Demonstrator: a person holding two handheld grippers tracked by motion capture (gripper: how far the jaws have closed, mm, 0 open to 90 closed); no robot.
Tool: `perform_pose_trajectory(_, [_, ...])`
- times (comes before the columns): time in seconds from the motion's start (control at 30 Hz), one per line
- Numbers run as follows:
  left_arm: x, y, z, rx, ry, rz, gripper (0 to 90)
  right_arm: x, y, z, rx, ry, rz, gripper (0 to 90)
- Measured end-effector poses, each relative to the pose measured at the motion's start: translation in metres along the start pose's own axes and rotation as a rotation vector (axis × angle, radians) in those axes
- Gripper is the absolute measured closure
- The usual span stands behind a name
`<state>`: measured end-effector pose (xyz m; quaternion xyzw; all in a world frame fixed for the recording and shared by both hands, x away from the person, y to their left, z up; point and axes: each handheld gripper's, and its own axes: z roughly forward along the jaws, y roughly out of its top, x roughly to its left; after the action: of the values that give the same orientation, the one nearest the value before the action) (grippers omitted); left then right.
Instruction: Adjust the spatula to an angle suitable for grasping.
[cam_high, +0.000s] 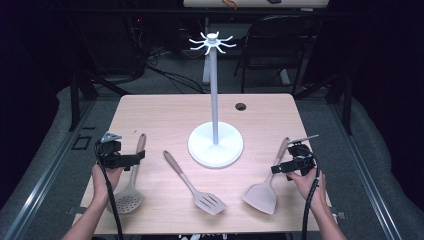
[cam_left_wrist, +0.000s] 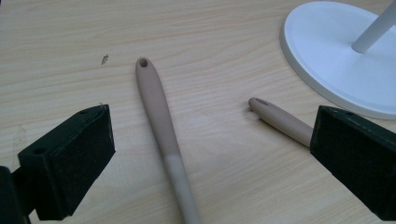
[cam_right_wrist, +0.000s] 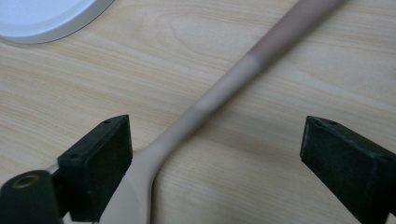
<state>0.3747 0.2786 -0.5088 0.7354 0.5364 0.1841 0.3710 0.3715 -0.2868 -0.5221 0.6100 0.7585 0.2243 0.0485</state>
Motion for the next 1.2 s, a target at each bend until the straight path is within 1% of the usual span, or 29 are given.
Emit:
perform_pose_trajectory(0.03, [0.0,0.0,0.0,0.003,0.0,0.0,0.0,0.002,0.002,0.002,0.003,-0.007,-0.005,13.2])
perform_pose_trajectory(0.07, [0.0,0.0,0.0,0.004,-0.001,0.0,0.0,0.007,0.005,0.006,0.019,-0.019,-0.009,15.9])
perform_pose_trajectory(0.1, [0.0,0.0,0.001,0.004,-0.001,0.001,0.0,0.007,0.005,0.006,0.019,-0.019,-0.009,15.9])
perform_pose_trajectory(0.2, [0.0,0.0,0.0,0.005,0.0,0.002,0.0,0.012,0.009,0.013,0.035,-0.026,-0.017,23.1])
perform_pose_trajectory(0.23, [0.0,-0.001,0.0,0.006,0.002,0.002,0.0,0.014,0.01,0.017,0.053,-0.035,-0.016,27.9])
perform_pose_trajectory(0.27, [0.0,-0.001,0.0,0.006,0.002,0.002,0.0,0.014,0.01,0.017,0.053,-0.035,-0.016,27.9])
perform_pose_trajectory(0.3, [0.001,-0.001,0.001,0.007,0.002,0.001,0.0,0.015,0.011,0.021,0.062,-0.047,-0.01,35.0])
perform_pose_trajectory(0.37, [0.001,-0.001,0.001,0.01,0.002,0.002,0.0,0.016,0.012,0.023,0.079,-0.048,-0.014,39.1])
perform_pose_trajectory(0.4, [0.0,-0.001,0.001,0.011,0.0,0.002,0.0,0.018,0.012,0.025,0.081,-0.056,-0.01,41.5])
perform_pose_trajectory(0.47, [0.0,-0.001,0.001,0.012,-0.001,0.003,0.0,0.018,0.013,0.026,0.089,-0.055,-0.008,44.9])
perform_pose_trajectory(0.57, [0.0,-0.001,0.002,0.012,-0.002,0.004,0.0,0.019,0.013,0.029,0.082,-0.065,0.005,46.4])
perform_pose_trajectory(0.6, [0.0,-0.001,0.002,0.014,-0.004,0.005,0.0,0.019,0.012,0.031,0.098,-0.063,0.009,49.0])
perform_pose_trajectory(0.63, [0.0,-0.001,0.002,0.015,-0.003,0.005,0.0,0.018,0.012,0.031,0.108,-0.066,0.008,49.6])
perform_pose_trajectory(0.67, [0.0,-0.001,0.002,0.014,-0.004,0.004,0.0,0.018,0.012,0.032,0.113,-0.059,0.005,49.8])
perform_pose_trajectory(0.7, [0.0,-0.001,0.003,0.013,-0.002,0.004,0.0,0.018,0.013,0.032,0.123,-0.066,-0.006,50.1])
perform_pose_trajectory(0.77, [0.0,-0.001,0.003,0.018,-0.004,0.005,0.0,0.019,0.013,0.032,0.119,-0.07,-0.009,51.1])
perform_pose_trajectory(0.8, [0.0,-0.001,0.003,0.024,-0.006,0.008,0.0,0.02,0.013,0.033,0.115,-0.055,-0.011,53.5])
perform_pose_trajectory(0.9, [-0.001,-0.001,0.003,0.024,-0.005,0.012,0.0,0.021,0.013,0.033,0.114,-0.05,-0.016,54.8])
perform_pose_trajectory(0.97, [-0.001,-0.001,0.003,0.015,-0.006,0.013,0.0,0.022,0.013,0.032,0.117,-0.049,-0.029,56.1])
perform_pose_trajectory(1.0, [-0.001,-0.001,0.003,0.015,-0.006,0.013,0.0,0.023,0.013,0.032,0.117,-0.059,-0.031,56.6])
perform_pose_trajectory(1.07, [0.0,-0.002,0.003,0.019,-0.005,0.009,0.0,0.024,0.014,0.032,0.12,-0.055,-0.04,57.2])
perform_pose_trajectory(1.13, [0.0,-0.002,0.002,0.02,-0.005,0.011,0.0,0.025,0.014,0.032,0.127,-0.052,-0.068,58.5])
perform_pose_trajectory(1.17, [0.0,-0.002,0.002,0.02,-0.005,0.011,0.0,0.025,0.014,0.032,0.127,-0.052,-0.068,58.5])
perform_pose_trajectory(1.2, [0.0,-0.002,0.002,0.02,-0.005,0.01,0.0,0.028,0.014,0.032,0.13,-0.06,-0.092,59.7])
